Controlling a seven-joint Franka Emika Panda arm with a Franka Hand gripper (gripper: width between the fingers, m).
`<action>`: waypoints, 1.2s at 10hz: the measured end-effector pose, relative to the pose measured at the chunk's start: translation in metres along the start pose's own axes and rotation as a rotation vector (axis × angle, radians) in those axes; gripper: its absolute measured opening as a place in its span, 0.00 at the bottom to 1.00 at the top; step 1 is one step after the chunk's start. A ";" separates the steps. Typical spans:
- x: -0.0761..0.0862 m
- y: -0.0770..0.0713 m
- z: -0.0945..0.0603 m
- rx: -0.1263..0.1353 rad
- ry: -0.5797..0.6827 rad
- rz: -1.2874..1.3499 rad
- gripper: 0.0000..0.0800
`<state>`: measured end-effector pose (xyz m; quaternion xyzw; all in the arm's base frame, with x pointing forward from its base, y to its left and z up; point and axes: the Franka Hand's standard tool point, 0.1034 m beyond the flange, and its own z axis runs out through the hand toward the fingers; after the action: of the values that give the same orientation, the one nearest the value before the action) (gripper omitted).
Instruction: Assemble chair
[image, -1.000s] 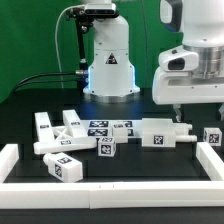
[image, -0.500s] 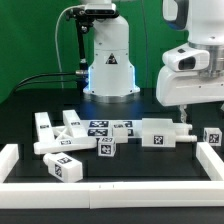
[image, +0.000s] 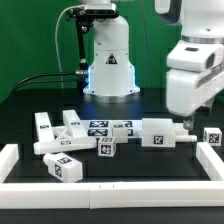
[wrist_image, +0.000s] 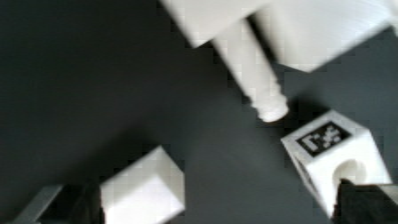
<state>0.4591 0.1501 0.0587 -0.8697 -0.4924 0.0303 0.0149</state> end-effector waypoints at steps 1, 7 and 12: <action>-0.002 0.002 0.000 -0.003 -0.004 -0.085 0.81; -0.016 -0.010 0.027 -0.011 -0.002 -0.241 0.81; -0.015 -0.014 0.042 -0.009 0.003 -0.227 0.81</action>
Offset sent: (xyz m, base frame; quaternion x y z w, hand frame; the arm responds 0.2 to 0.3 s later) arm -0.0215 0.0104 -0.0132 -0.0049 0.0121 -0.1122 0.9936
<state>0.4366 0.1441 0.0184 -0.8083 -0.5880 0.0249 0.0149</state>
